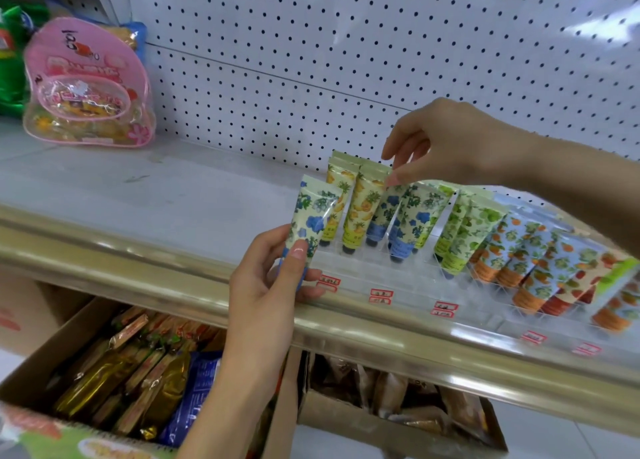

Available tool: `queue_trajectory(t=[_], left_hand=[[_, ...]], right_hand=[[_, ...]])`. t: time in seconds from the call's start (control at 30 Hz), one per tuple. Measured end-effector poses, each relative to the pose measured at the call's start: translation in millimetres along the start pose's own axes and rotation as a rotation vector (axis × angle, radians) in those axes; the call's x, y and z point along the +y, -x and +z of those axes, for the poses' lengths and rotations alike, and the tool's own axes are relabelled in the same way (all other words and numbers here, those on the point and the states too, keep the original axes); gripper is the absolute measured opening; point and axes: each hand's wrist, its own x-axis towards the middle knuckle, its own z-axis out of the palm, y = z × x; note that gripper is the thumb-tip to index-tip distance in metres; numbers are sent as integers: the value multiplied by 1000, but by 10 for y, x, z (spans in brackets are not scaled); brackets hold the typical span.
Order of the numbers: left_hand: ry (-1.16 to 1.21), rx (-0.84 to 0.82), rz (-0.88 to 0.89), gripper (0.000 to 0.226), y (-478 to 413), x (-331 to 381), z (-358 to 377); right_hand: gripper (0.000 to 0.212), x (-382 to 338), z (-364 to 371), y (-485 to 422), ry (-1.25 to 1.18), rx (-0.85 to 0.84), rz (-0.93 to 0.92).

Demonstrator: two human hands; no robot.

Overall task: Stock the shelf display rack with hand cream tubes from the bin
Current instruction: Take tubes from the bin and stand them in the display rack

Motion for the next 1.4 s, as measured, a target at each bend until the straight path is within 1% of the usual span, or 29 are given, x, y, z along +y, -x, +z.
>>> queue_trajectory(t=[0.07,0.2,0.3,0.43,0.53,0.67,0.77,0.83,0.93,1.0,1.07,1.13,1.2,1.3,1.4], left_hand=[[-6,-22,4,17,16,-8,24],[-26,-61,15,17,61,-43,92],[-40,-80,47,23,99,-80,149],[-77,-117,89,31,167,-121,239],[-92,-154,120,26,193,-146,293],[-135,-154,162,22,190,-200,361],[-242,-122,204,16,195,-232,359],[-322,-75,245,22,192,-251,324],[-497,10,314,34,180,-251,272],[-671,8,416,35,170,-255,245],[-844,-42,496,39,163,-283,229],[-992,-80,481,49,160,-322,207],[-1083,-93,415,63,163,-337,186],[-1111,-103,372,79,159,-340,163],[-1150,-112,374,85,142,-339,153]], right_hand=[[22,-29,-99,112,-80,4,-37],[26,-128,-115,290,-203,-70,-82],[24,-185,-39,327,-264,-129,-111],[22,-180,8,370,-254,-201,-133],[21,-144,14,413,-252,-211,-115],[28,-102,18,449,-199,-201,-92],[26,-56,-40,459,-143,-185,-80],[20,-11,-101,459,-111,-152,-50],[17,71,-187,432,-50,-90,-17],[19,120,-206,394,12,-40,-2],[20,169,-179,358,64,-1,20],[20,214,-129,324,89,27,41],[21,240,-84,282,85,42,54],[27,244,-42,199,80,43,76],[30,222,-7,130,73,33,84]])
